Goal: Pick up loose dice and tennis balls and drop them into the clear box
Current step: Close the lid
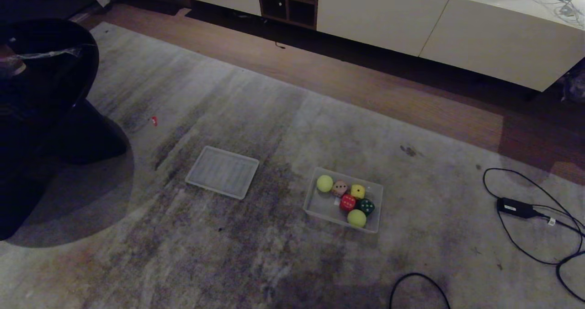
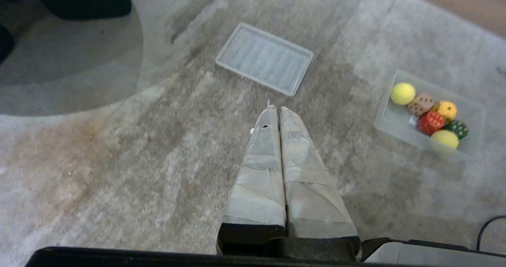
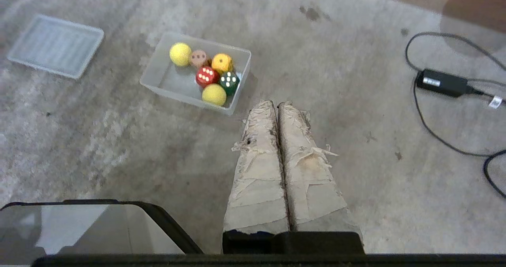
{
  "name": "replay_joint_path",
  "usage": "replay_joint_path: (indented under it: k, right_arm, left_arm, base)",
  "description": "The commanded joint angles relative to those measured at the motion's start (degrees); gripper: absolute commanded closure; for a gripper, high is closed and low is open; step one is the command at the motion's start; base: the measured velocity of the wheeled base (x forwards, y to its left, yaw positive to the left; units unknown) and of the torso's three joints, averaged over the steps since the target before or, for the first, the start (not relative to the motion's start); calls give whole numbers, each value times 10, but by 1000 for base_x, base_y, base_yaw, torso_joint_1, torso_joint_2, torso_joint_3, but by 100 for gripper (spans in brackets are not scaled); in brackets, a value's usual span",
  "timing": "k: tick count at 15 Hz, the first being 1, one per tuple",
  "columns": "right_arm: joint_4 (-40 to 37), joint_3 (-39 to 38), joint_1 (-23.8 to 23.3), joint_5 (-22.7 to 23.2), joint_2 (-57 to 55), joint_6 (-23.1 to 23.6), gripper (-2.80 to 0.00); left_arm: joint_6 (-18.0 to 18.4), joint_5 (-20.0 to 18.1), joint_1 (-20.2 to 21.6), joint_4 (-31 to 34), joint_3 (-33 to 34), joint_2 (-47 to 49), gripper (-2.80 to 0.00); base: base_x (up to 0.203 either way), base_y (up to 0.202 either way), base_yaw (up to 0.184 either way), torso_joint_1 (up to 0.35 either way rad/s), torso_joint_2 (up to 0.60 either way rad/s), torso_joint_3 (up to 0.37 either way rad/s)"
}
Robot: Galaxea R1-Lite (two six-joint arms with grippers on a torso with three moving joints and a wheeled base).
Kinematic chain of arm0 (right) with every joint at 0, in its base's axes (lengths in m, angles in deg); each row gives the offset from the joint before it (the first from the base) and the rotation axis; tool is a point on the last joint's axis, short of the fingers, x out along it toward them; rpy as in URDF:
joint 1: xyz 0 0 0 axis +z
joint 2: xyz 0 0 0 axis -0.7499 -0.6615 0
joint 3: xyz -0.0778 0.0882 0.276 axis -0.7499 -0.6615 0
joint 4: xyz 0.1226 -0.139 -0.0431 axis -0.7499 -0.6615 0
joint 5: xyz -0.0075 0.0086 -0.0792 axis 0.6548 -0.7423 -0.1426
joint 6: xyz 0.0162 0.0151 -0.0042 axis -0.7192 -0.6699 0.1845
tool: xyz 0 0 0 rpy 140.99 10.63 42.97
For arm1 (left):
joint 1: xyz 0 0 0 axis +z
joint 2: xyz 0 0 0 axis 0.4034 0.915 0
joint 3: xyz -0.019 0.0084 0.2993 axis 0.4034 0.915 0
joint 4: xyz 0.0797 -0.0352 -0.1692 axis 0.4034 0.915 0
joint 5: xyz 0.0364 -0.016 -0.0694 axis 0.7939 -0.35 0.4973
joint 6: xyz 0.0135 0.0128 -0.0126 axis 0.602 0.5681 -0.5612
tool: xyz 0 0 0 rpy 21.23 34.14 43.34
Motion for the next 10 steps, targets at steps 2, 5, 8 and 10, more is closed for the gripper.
replay_joint_path:
  k: [2, 5, 8, 10]
  right_arm:
    - [0, 0, 0, 0, -1, 0, 0]
    - [-1, 0, 0, -1, -1, 1, 0]
    - [-1, 0, 0, 0, -1, 1, 0]
    - [-2, 0, 0, 0, -1, 1, 0]
  left_arm:
    - [-1, 1, 0, 0, 1, 1, 0]
    - [2, 1, 0, 0, 1, 1, 0]
    - [4, 0, 0, 1, 1, 1, 0]
    - [2, 1, 0, 0, 1, 1, 0]
  base:
    - [0, 0, 0, 3, 0, 200]
    - [0, 0, 0, 3, 6, 203]
    - [0, 0, 0, 2, 4, 89]
    - [0, 0, 0, 2, 1, 14]
